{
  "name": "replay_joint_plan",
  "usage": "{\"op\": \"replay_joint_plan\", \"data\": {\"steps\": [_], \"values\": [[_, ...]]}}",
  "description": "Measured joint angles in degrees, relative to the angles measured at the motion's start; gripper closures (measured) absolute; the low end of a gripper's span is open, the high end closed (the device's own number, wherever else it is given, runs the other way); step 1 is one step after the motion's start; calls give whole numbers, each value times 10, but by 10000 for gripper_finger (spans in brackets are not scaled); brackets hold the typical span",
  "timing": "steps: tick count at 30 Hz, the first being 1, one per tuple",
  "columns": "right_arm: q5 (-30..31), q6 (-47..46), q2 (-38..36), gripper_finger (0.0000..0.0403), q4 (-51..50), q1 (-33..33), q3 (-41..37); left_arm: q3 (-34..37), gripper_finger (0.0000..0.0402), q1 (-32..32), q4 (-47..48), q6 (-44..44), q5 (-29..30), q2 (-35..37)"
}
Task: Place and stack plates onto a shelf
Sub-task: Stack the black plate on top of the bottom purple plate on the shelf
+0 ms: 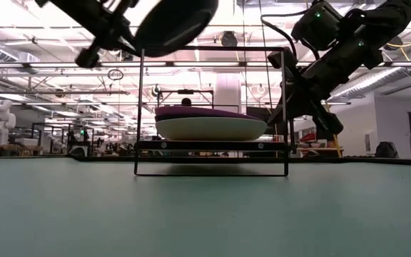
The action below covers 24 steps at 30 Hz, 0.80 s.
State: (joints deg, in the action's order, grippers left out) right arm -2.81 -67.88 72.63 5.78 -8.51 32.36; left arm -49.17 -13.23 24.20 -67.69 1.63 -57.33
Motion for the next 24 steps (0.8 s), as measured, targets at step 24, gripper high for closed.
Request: {"op": "replay_joint_plan", "data": {"steps": [24], "values": [[128, 45, -197, 403, -145, -1, 0, 0, 394, 40, -64, -70, 1, -186]]}}
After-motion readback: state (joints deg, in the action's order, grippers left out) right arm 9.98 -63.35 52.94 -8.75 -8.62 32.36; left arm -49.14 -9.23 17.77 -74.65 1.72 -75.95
